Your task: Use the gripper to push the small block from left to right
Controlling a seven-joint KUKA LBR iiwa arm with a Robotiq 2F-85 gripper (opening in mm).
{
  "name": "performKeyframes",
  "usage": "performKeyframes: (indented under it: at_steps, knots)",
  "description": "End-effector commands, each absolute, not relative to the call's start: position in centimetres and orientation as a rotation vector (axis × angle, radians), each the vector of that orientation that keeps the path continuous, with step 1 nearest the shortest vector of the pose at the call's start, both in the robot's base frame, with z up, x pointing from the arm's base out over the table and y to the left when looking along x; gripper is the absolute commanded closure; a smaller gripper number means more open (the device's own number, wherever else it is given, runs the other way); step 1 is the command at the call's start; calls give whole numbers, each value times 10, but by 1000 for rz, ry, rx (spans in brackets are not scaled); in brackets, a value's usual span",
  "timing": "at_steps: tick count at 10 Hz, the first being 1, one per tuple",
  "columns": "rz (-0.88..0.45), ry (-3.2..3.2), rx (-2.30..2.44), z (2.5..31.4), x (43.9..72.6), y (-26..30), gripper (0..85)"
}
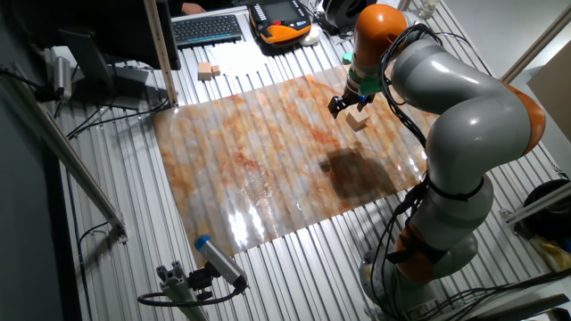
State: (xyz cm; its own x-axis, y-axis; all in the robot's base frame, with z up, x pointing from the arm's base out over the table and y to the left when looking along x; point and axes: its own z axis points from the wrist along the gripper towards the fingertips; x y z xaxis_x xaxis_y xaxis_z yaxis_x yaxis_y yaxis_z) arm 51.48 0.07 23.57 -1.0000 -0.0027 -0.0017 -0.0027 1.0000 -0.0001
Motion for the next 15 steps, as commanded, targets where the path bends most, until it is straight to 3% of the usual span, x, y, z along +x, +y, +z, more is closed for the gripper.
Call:
performKeyframes:
  at_steps: [1, 15]
  knots:
    - [-13, 3219, 201, 236, 515, 1, 850]
    - [-29, 3216, 185, 236, 514, 1, 850]
